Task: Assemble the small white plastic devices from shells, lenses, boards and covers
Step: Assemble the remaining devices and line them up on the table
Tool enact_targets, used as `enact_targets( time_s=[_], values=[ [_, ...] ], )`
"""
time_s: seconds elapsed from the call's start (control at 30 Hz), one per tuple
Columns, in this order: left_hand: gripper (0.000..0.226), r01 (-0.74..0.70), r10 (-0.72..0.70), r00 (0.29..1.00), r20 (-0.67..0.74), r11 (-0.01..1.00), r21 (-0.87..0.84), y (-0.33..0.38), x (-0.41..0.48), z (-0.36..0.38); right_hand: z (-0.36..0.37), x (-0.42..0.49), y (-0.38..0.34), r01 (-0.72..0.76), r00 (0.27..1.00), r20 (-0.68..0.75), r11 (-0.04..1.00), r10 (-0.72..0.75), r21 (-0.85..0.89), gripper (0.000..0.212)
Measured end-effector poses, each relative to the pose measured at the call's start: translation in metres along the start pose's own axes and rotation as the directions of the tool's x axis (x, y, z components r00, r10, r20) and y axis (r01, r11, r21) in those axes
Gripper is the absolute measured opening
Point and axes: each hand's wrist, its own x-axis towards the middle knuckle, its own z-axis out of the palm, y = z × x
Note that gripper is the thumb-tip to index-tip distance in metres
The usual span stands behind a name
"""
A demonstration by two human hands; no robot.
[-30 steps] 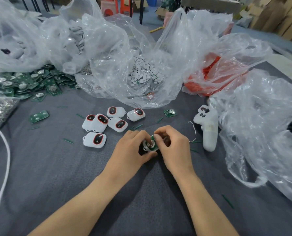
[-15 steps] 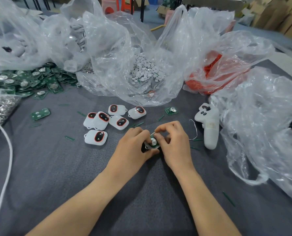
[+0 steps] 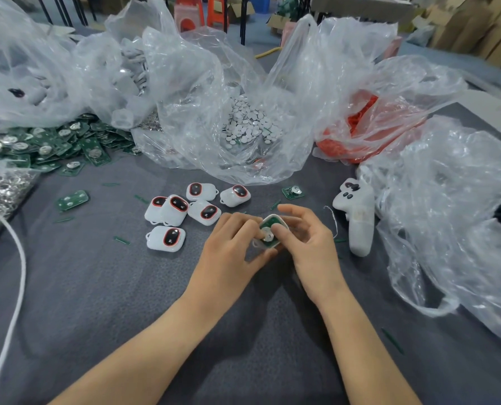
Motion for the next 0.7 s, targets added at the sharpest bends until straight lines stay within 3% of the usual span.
enact_targets(
  time_s=[0.1, 0.17, 0.23, 0.43, 0.7],
  values=[
    [0.038, 0.119, -0.117, 0.993, 0.023, 0.983, -0.139, 0.0007, -0.0012, -0.0011, -0.0007, -0.0001, -0.0015, 0.001, 1.0, 0.026, 1.0, -0.002, 0.028, 0.025],
    [0.046, 0.298, -0.29, 0.954, 0.071, 0.91, -0.289, 0.0032, -0.0012, -0.0033, -0.0011, -0.0009, -0.0034, 0.038, 0.999, 0.032, 0.999, -0.038, 0.004, 0.026],
    [0.038, 0.414, -0.388, 0.91, 0.147, 0.827, -0.382, 0.002, 0.0002, -0.0036, -0.0006, -0.0019, -0.0045, 0.073, 0.996, 0.045, 0.997, -0.072, -0.015, 0.025],
    [0.028, 0.491, -0.399, 0.871, 0.287, 0.7, -0.518, -0.0014, 0.0034, -0.006, 0.0026, -0.0037, -0.0022, 0.144, 0.989, 0.04, 0.984, -0.141, -0.102, 0.025],
    [0.016, 0.52, -0.445, 0.852, 0.275, 0.665, -0.536, -0.0026, 0.003, 0.0004, 0.0028, -0.0031, 0.0029, 0.141, 0.99, 0.02, 0.983, -0.14, -0.118, 0.022]
  ],
)
